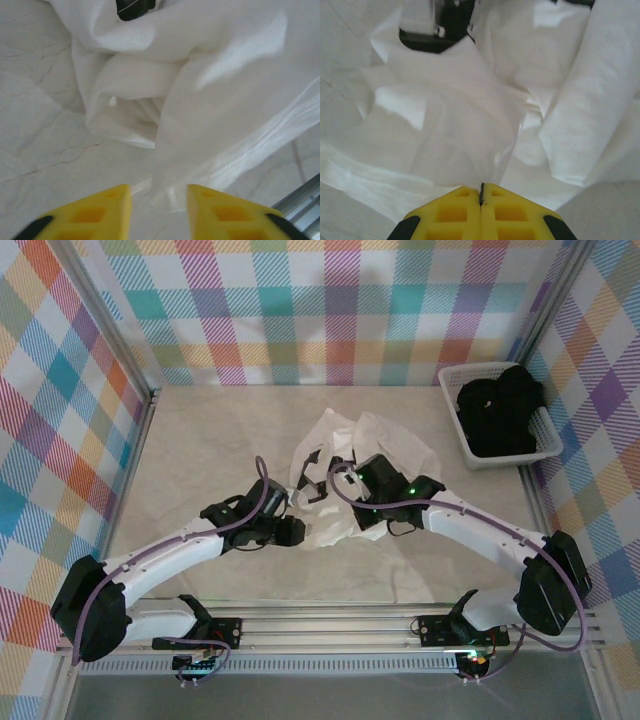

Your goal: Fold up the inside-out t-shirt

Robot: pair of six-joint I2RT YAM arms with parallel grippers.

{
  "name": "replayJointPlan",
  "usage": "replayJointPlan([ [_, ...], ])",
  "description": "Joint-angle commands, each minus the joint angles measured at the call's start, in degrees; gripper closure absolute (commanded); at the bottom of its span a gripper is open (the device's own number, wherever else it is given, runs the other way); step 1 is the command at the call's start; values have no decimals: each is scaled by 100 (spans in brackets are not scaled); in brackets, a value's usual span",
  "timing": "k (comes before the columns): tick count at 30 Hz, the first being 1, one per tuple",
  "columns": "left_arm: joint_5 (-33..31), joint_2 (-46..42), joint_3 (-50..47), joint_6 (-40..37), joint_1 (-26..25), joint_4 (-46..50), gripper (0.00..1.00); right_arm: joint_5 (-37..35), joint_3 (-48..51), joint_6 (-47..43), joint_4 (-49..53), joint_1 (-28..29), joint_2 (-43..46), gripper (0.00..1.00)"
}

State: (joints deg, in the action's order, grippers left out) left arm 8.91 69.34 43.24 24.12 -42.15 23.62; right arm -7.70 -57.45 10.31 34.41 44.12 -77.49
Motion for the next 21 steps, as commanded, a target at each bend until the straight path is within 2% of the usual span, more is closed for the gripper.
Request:
replayJointPlan([
  [1,507,-121,-232,157,7,-714,59,306,232,181,-314,11,215,100],
  [4,729,72,-284,183,17,-722,56,409,253,219,-495,9,195,100],
  [9,1147,403,-500,280,10,-1330,50,282,107,148,-417,11,103,100],
  [15,968,837,-755,818,10,-1711,48,62,214,188,-194,9,181,100],
  [21,861,572,-1001,1047,7,-1742,48,54,424,637,584,9,147,100],
])
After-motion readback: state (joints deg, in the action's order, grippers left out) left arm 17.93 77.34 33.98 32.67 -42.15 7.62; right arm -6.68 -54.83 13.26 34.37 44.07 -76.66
